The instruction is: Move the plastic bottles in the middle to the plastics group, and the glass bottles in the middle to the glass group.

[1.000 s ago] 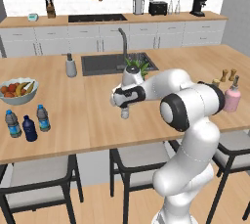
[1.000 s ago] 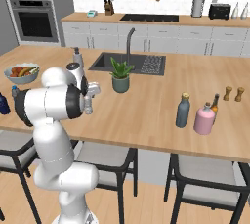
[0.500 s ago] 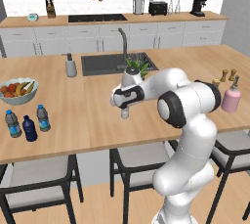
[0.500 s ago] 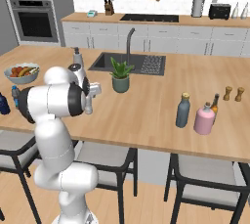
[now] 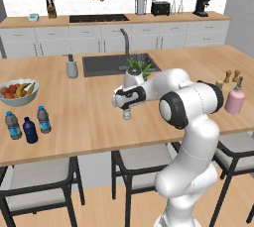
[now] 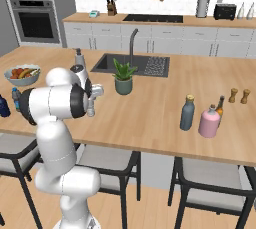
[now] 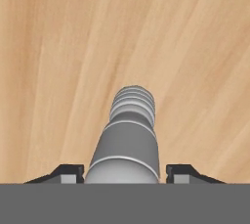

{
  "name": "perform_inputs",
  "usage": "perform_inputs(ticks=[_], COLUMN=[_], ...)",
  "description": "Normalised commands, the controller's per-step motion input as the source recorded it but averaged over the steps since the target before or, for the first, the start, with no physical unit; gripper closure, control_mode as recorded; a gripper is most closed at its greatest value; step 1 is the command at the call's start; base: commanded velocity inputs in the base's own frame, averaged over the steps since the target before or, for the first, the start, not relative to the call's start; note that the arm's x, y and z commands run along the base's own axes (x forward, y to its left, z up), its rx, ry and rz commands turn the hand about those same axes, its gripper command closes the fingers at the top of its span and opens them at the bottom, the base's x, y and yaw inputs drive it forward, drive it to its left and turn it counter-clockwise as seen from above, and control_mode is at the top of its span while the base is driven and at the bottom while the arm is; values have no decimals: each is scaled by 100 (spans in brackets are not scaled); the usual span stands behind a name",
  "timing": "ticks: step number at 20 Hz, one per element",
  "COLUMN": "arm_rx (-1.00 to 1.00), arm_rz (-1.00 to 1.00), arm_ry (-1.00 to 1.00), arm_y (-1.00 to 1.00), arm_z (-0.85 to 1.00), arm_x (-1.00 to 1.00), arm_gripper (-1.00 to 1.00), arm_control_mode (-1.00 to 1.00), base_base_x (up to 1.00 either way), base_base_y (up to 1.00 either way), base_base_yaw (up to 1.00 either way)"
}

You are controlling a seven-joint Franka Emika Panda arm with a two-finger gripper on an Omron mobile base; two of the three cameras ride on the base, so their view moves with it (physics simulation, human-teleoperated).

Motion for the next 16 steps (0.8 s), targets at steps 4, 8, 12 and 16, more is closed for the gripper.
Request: perform_inputs(ticks=[4,8,12,16], arm_rx=[3,8,3,0], arm_rz=[0,7,15,18], arm_ry=[0,0,0,0], arm_y=[13,72,97,100], arm_z=[1,26,44,25], arm_x=[0,-6,-19,-26], arm_gripper=[100,100,100,100], arm_control_mode=[-100,-100,-100,-100], base_base_x=[0,0,0,0], base_base_y=[0,0,0,0], base_base_yaw=[0,0,0,0])
